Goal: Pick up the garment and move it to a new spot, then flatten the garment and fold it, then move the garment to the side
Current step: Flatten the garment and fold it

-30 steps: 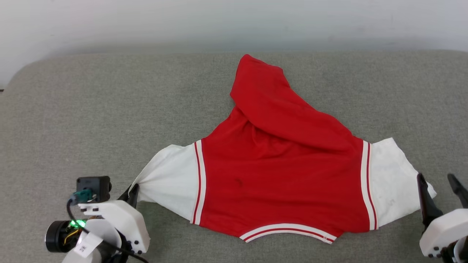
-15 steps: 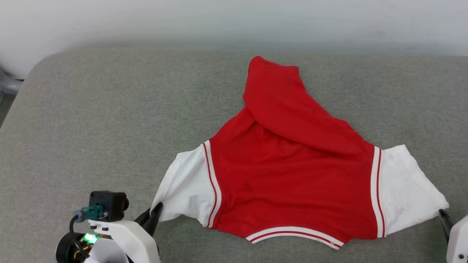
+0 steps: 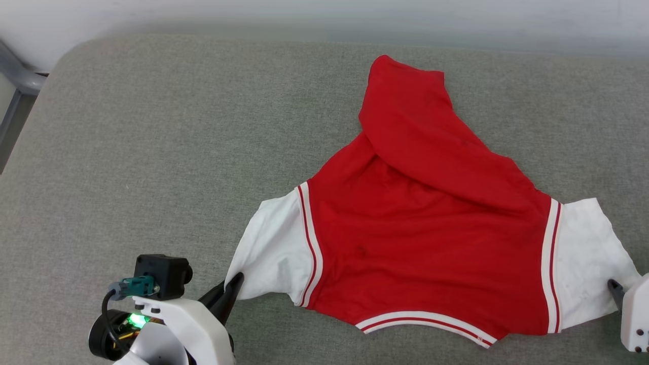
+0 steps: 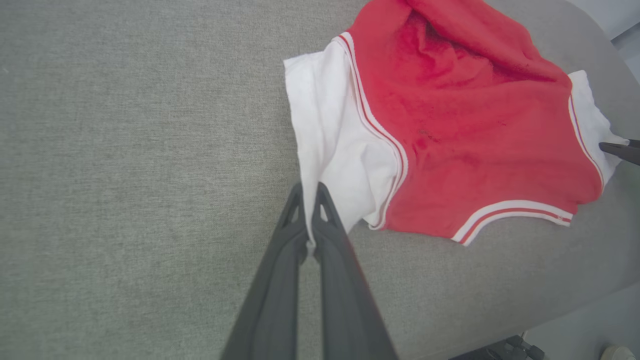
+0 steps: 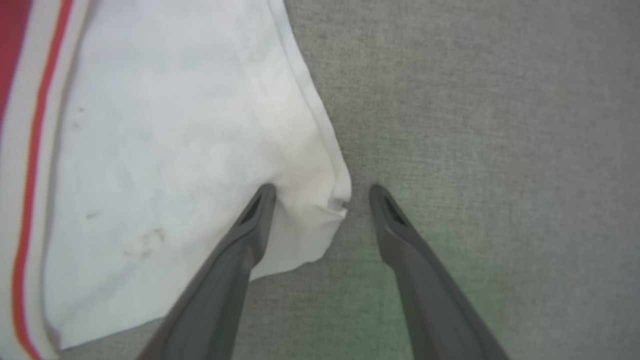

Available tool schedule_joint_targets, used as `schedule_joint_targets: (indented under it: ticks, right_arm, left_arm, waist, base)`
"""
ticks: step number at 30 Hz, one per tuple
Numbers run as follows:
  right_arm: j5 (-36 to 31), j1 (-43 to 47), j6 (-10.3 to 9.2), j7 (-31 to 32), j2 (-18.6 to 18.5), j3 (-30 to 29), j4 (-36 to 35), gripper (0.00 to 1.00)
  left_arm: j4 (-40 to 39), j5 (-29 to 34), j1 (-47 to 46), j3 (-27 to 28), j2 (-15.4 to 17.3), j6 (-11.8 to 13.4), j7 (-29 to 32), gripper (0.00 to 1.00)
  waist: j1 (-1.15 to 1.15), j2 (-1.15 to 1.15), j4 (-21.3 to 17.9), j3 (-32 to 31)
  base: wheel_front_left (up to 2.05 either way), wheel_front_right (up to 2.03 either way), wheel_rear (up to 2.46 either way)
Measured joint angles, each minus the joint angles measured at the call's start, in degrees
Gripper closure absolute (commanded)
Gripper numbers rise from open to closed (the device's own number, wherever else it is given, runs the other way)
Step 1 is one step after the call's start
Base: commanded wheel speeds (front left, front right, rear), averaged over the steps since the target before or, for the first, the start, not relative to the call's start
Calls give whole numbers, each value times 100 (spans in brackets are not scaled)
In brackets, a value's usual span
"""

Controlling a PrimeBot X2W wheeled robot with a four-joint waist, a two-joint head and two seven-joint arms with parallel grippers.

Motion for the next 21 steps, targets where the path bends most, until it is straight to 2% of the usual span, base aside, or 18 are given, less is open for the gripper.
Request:
schedule_joint_targets:
  ticks: [1,9,14,21]
  right_arm:
    - [18,-11,0,-37,-36,47,38,100]
    - [168,-148,5,-525,-41,41,96,100]
    - [504,-292,4,-556,-73,-122,-600,100]
    - [1026,-768,4,-105,-265,-354,-1675,100]
  left_arm:
    - [7,-3,-7,-2,1,0,2,100]
    - [56,-64,-35,121,14,-1,-112,100]
    - [-85,-105,-85,379,133,-7,-291,100]
    - [-431,-63,-512,867,399,0,-470,100]
  waist:
    - [0,0,12,10]
    - [0,0,-20,-158]
    - [0,0,-158,-446]
    - [0,0,-384,-733]
  base:
    - [0,0,0]
    - [0,0,0]
    - [0,0,0]
    - [0,0,0]
